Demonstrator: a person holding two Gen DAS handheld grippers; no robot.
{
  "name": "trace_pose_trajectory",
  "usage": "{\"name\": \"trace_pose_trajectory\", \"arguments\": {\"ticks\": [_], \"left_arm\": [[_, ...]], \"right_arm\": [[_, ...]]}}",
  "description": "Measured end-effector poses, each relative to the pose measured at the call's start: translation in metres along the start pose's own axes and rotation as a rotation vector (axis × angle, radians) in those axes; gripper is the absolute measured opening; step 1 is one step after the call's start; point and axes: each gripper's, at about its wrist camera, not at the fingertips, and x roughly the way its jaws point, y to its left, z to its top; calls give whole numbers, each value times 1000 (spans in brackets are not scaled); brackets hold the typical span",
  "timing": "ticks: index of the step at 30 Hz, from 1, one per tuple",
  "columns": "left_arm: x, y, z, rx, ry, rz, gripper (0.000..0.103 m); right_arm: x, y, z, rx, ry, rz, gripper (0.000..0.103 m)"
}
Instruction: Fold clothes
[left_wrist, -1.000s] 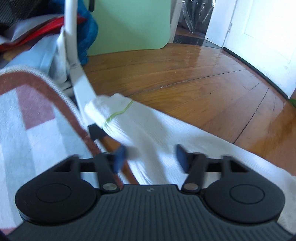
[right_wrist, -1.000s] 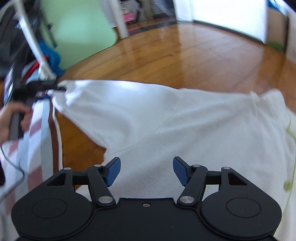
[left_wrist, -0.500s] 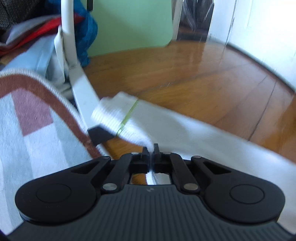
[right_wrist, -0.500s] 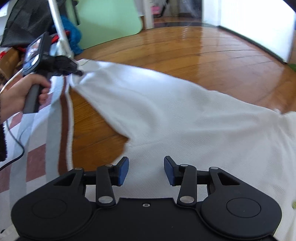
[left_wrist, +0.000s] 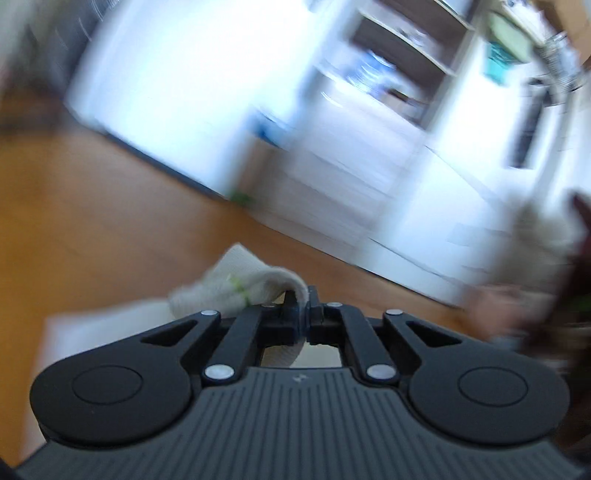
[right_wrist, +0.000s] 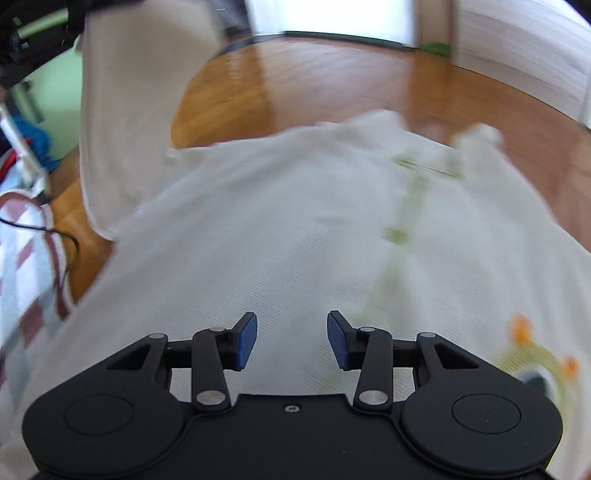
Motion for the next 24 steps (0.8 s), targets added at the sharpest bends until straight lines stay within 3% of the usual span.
{"name": "trace_pose_trajectory", "arguments": {"ticks": [2,4,6,9,12,15,16,17,18,20,22,24], "left_arm": [[42,-3,-30,-84,218,-10,49],[62,-1,-56,-80,386,24,51],[55,3,-70,-17,440,67,51],[28,20,-71,60,432,190,51],[7,44,-66,106,361,330,52],[2,65,-59,167,309,474,52],[1,70,-56,181,304,505,52],[0,75,-51,180,292,524,52],[-5,79,-47,174,262,536,52],[-14,85,-42,179,207,527,64],[-14,92,-43,192,209,535,68],[-11,99,-47,181,240,541,68]], "right_arm": [[-9,-15,-11,36,2,-32,47],[-13,-27,-19,93,-3,-32,48],[-16,-38,-27,156,-7,-26,48],[-19,-54,-34,273,-34,38,50],[-18,-72,-32,408,-85,123,54],[-15,-83,-18,464,-124,89,58],[-13,-84,-13,445,-145,52,64],[-11,-85,-7,426,-166,15,72],[-8,-87,-2,407,-186,-24,74],[2,-92,6,369,-214,-94,75],[18,-97,14,342,-190,-42,74],[31,-92,21,272,-176,-7,57]]}}
